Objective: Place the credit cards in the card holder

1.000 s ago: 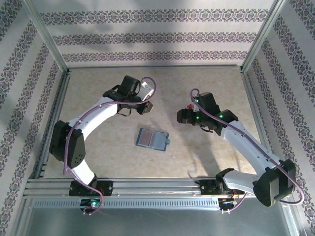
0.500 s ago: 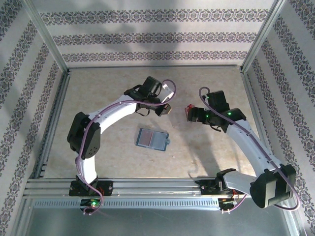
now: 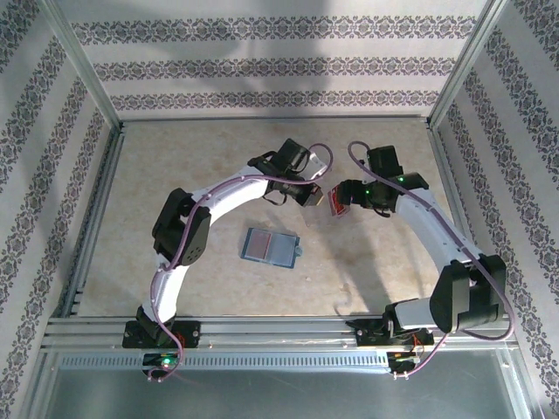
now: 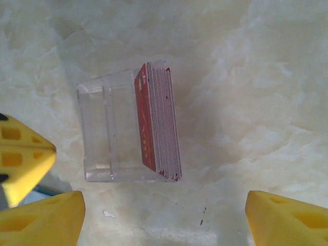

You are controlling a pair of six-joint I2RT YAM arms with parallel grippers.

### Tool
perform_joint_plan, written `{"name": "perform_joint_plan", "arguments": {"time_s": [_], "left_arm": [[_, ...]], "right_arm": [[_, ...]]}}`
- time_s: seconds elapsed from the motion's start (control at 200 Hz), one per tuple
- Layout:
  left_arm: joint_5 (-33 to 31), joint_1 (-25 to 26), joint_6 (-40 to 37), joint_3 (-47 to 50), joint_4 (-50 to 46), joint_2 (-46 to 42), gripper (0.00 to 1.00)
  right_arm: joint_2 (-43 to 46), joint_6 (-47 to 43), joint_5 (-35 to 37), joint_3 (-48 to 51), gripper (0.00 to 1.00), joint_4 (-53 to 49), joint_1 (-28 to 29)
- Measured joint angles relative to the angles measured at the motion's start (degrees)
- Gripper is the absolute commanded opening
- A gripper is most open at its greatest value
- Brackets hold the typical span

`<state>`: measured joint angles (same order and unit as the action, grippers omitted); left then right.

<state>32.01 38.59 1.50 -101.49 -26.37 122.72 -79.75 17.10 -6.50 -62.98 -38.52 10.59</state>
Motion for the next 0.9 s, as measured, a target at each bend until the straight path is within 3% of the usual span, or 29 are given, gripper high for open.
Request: {"name": "perform_joint_plan", "arguments": {"time_s": [0.38,0.904], "left_arm": [[0.3,0.7,0.1,0.0,-0.4,2.6,0.0],[-0.9,0.7,0.0,0.2,-1.2,5.3,0.0]], "right_arm": [[-8.7,-1.5,0.0,-3.9,0.79,1.1,-0.7],[-13.7,-2.5,-0.2,-5.5,0.78,1.9,-0.7]]}}
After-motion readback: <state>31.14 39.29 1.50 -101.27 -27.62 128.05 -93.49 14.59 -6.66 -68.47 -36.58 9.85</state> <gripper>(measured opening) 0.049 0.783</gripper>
